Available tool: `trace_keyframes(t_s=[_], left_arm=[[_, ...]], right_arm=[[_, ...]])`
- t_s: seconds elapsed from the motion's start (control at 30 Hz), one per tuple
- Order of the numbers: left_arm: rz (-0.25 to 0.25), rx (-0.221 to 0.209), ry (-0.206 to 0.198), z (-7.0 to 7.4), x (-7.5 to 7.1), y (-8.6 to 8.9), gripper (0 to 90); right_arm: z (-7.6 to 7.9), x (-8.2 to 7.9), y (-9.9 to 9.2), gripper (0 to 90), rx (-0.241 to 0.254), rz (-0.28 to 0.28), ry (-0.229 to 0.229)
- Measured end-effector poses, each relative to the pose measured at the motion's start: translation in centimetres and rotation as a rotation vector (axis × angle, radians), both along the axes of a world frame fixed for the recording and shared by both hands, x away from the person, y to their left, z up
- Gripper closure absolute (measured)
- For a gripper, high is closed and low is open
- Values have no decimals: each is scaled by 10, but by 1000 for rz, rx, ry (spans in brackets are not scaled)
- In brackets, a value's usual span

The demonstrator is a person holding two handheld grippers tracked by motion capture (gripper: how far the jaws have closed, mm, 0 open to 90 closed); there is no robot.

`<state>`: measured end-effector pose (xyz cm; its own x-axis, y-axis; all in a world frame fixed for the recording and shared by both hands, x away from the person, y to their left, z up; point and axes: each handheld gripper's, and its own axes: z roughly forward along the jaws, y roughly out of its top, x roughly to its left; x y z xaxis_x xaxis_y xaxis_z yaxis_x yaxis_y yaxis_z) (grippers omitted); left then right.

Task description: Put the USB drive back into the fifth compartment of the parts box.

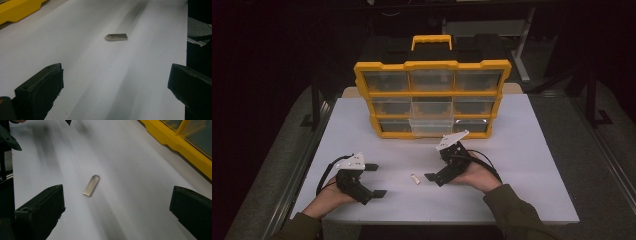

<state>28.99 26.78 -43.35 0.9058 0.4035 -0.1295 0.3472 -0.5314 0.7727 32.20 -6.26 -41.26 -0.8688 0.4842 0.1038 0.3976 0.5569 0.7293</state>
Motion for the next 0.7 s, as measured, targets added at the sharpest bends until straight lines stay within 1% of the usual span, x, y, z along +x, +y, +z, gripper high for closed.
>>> trace_keyframes(t_s=[0.23,0.7], left_arm=[[0,-2,0,0,0,0,0],[0,-4,0,0,-1,0,0]], right_arm=[[1,1,5,0,3,11,9],[4,4,18,0,5,36,1]])
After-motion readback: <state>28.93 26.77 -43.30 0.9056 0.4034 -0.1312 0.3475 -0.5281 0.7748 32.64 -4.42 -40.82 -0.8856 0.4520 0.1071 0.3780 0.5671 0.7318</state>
